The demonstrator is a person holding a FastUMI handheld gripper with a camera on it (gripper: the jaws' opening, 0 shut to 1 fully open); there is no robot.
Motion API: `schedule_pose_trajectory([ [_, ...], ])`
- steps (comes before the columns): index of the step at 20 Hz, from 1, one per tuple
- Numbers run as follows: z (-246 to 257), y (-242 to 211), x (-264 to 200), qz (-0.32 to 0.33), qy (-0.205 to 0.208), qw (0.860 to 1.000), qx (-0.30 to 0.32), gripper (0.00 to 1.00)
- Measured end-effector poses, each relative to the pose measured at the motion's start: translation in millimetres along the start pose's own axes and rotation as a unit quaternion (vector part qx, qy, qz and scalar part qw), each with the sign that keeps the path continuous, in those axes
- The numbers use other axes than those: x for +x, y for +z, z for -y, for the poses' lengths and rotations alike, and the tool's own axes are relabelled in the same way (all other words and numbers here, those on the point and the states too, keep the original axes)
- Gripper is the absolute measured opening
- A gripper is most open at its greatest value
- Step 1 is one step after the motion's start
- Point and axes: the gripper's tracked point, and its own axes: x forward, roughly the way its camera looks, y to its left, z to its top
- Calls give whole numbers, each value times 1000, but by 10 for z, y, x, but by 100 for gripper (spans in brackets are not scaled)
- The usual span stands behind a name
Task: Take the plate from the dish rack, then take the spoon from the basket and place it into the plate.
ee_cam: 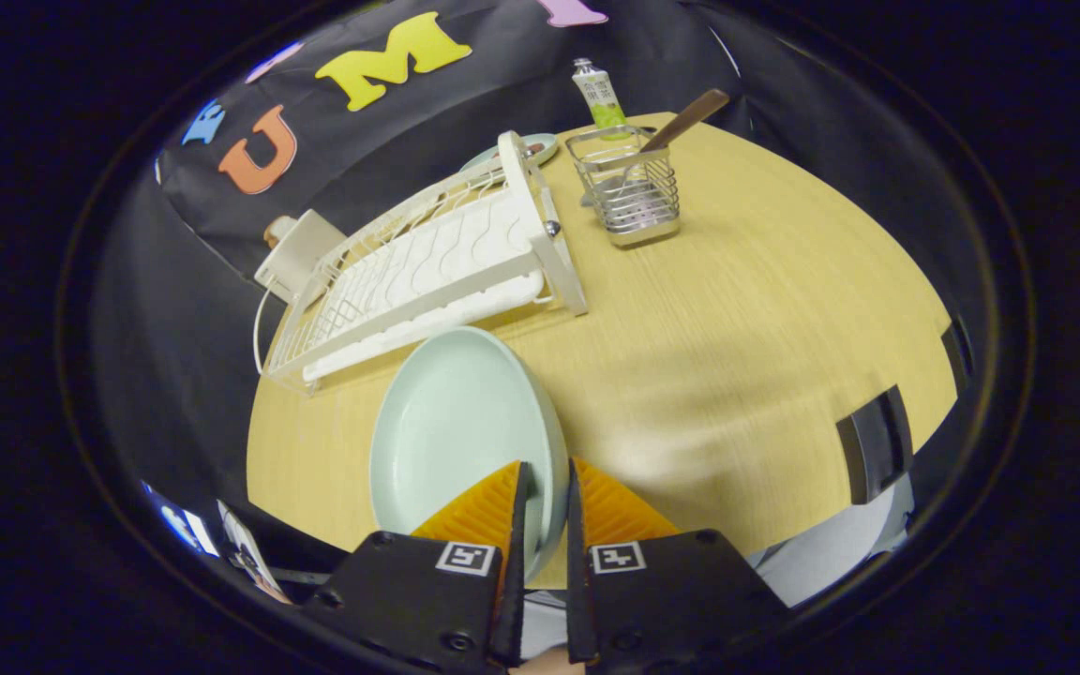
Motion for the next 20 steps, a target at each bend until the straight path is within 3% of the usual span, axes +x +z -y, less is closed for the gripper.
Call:
schedule_pose_trajectory([
  [2, 10, 40, 8, 7, 0, 1000, 5, 25],
  [5, 235, 171, 10, 49, -71, 996, -30, 26],
  [7, 202, 211, -18, 70, -69, 994, -52, 27],
  [9, 214, 279, -93, 94, -70, 991, -70, 54],
  [10, 263, 349, -145, 118, -84, 986, -85, 73],
  [11, 314, 439, -216, 145, -96, 979, -103, 78],
  [17, 495, 804, -508, 262, -106, 947, -150, 82],
  [20, 591, 940, -557, 288, -92, 944, -132, 100],
])
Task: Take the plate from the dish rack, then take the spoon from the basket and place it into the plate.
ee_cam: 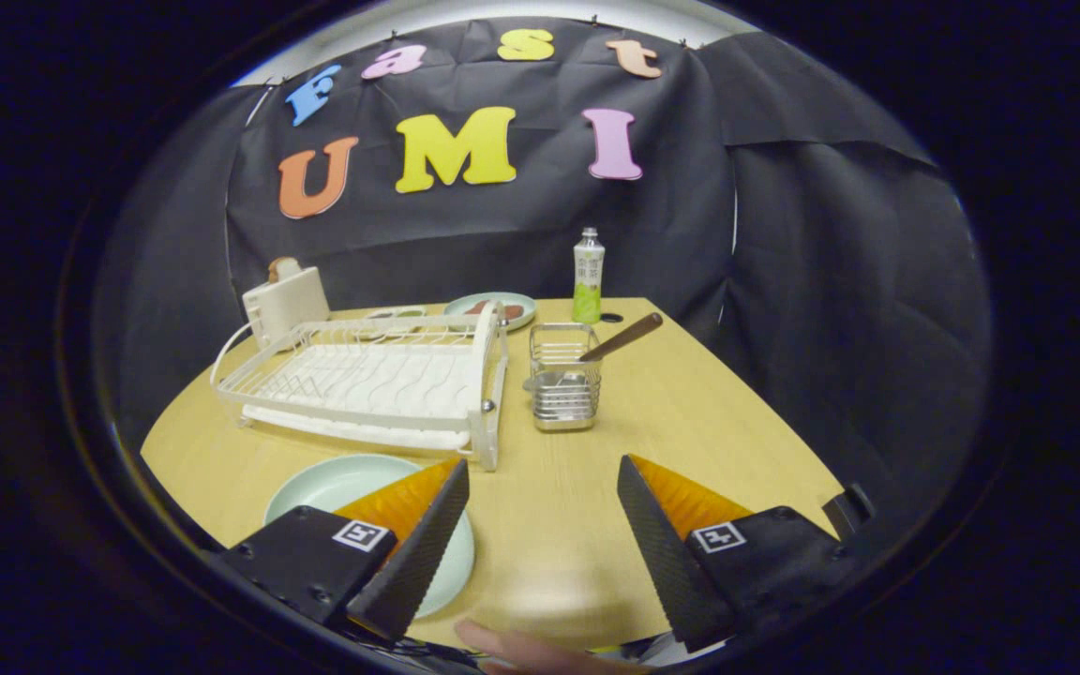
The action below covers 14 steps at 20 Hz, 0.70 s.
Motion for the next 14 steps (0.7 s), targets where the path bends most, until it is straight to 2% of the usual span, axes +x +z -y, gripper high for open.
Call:
schedule_pose_trajectory([
  [4, 259, 182, 264, 21, -1, 1000, 19, 100],
  [8, 358, 328, 621, 43, 30, 999, 8, 100],
  [10, 518, 465, 810, 61, 9, 998, 20, 100],
  [12, 577, 560, 985, 73, 9, 997, 32, 99],
  [14, 512, 722, 1080, 115, 42, 991, 50, 98],
])
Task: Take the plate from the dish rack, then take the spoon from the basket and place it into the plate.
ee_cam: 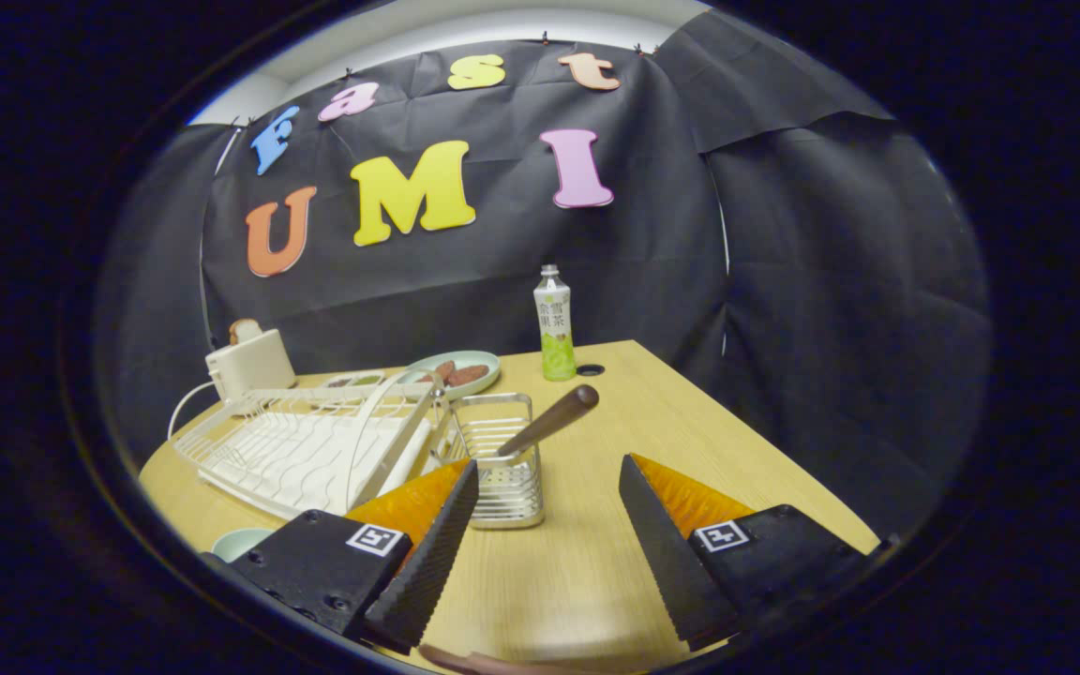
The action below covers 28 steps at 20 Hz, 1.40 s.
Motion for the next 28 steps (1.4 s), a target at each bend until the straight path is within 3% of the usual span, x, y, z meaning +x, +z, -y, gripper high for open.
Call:
schedule_pose_trajectory([
  [2, 4, 170, 135, 43, 9, 999, 12, 97],
  [4, 95, 70, 277, 23, -18, 999, -24, 95],
  [5, 60, 23, 328, 7, -12, 999, -47, 93],
  [6, -30, 8, 333, 0, 4, 998, -55, 86],
  [11, -168, 31, 454, -6, 1, 997, -81, 56],
  [12, -211, 57, 449, -2, 8, 997, -81, 43],
  [16, -352, 138, 442, 12, 14, 996, -92, 28],
  [18, -261, 208, 451, 24, -29, 993, -110, 19],
  [19, -293, 228, 433, 29, -29, 993, -110, 15],
  [28, -482, 585, 137, 74, -40, 985, -148, 12],
])
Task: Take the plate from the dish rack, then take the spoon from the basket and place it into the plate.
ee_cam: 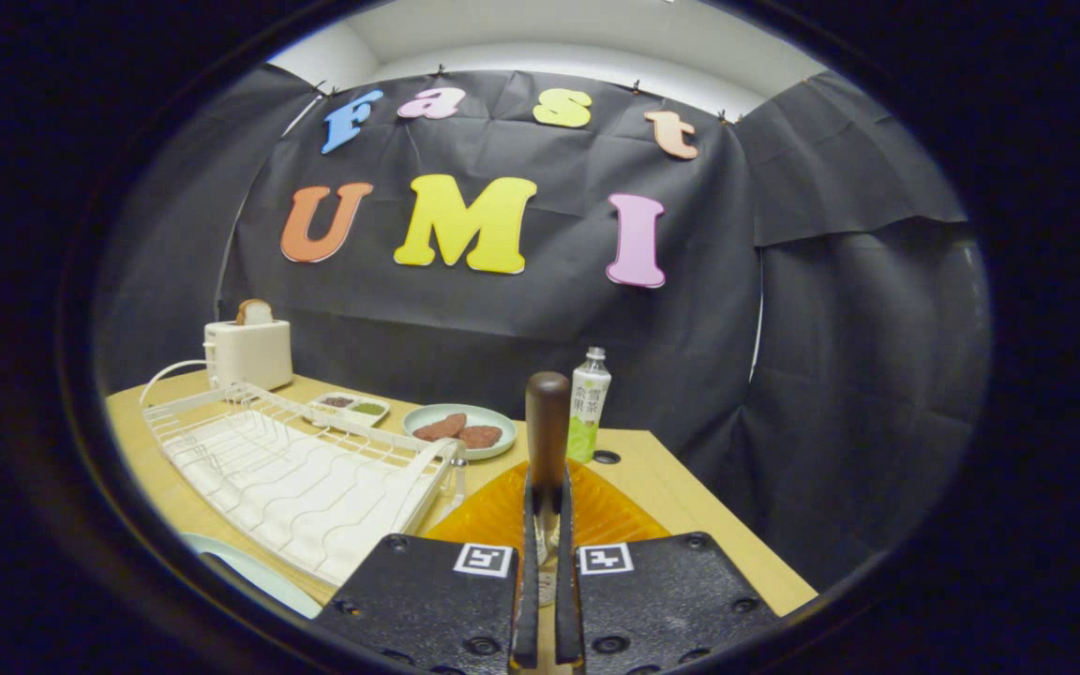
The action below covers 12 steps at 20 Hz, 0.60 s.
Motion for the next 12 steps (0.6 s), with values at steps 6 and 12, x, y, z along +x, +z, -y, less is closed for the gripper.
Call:
schedule_pose_trajectory([
  [6, -130, 580, -477, 38, -5, 999, 1, 12],
  [12, -487, 1025, -1173, 45, 24, 998, 21, 12],
])
